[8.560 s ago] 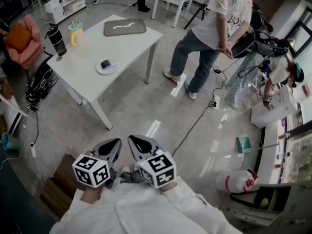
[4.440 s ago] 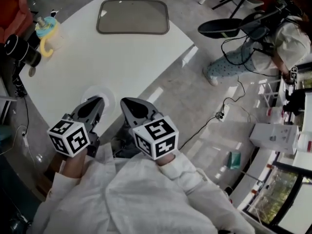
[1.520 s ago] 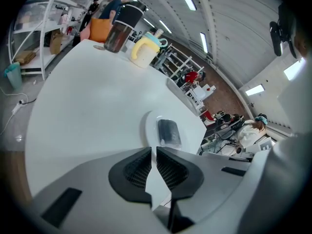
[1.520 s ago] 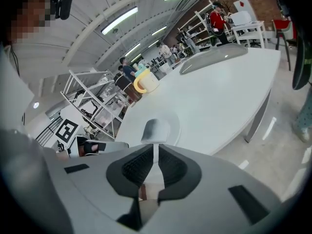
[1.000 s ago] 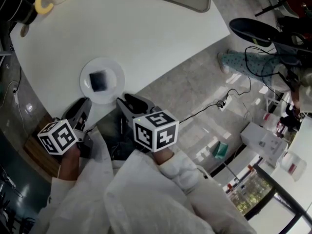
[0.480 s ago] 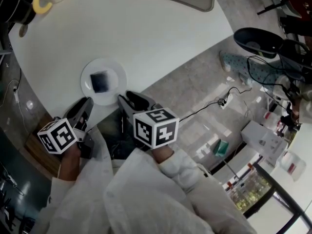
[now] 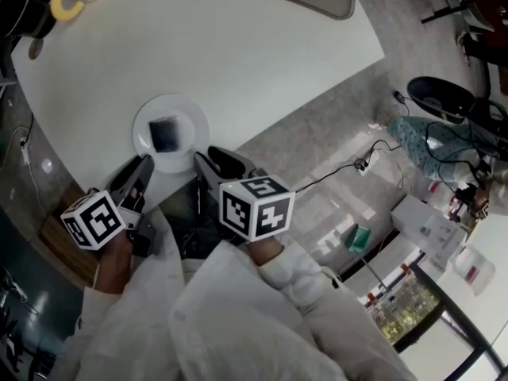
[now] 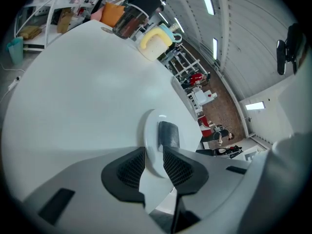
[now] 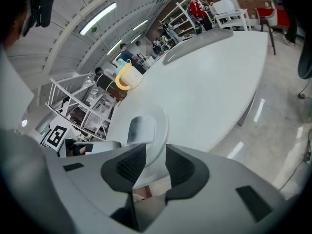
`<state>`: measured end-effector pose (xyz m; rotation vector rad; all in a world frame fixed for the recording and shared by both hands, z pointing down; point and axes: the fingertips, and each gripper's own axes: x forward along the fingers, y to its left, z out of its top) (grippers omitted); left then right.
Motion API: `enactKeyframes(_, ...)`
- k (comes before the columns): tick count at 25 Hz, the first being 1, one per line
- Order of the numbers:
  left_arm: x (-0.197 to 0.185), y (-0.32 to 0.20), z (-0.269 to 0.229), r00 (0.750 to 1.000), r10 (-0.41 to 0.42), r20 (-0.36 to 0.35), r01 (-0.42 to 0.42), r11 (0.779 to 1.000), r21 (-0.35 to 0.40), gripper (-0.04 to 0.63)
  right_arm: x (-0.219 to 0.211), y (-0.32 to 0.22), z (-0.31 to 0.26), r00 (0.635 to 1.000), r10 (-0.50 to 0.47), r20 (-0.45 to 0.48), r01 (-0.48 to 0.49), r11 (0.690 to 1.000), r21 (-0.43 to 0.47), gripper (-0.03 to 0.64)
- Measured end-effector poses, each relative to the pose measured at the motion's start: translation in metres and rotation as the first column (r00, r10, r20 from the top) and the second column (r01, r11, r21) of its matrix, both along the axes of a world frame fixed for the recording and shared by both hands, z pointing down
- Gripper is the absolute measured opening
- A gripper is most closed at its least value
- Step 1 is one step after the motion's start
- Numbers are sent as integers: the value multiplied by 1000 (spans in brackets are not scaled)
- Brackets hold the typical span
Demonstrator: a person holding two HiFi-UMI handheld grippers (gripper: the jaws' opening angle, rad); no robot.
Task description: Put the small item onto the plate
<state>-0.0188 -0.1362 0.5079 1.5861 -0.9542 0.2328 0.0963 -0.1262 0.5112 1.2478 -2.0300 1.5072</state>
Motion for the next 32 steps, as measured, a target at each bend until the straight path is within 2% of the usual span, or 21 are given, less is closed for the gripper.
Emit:
enactKeyframes(6,2,1,1,1000,9,20,-9,1000,-3,101,4,0,1,1000,5,-16,-5,1000,-2,112)
enactKeyframes(11,1,-3,4,999,-24,25,24,1000,-7,84,4,-4,3,999,26,-37,-26,1000,2,104)
enactKeyframes(13,-3,-5,6,999,-16,29,16,1000,-6,60,3,-6,6,999,33,-41,-33,999,-7,80)
enactKeyframes(18,-6,-7,8,1000,14,23,-14,1000,-1,58,0,-9,7,999,17,-49,-17,1000,9,77)
enactKeyframes(25,-4,-1,5,999,48,7,-48,999,7,55,3,-3,3,998,56,-39,-56,998,0,69)
enactKeyframes(32,0,-2,-11,996,80,30,-82,995,58,57,8,-3,-14,994,101,-38,-100,994,43,64)
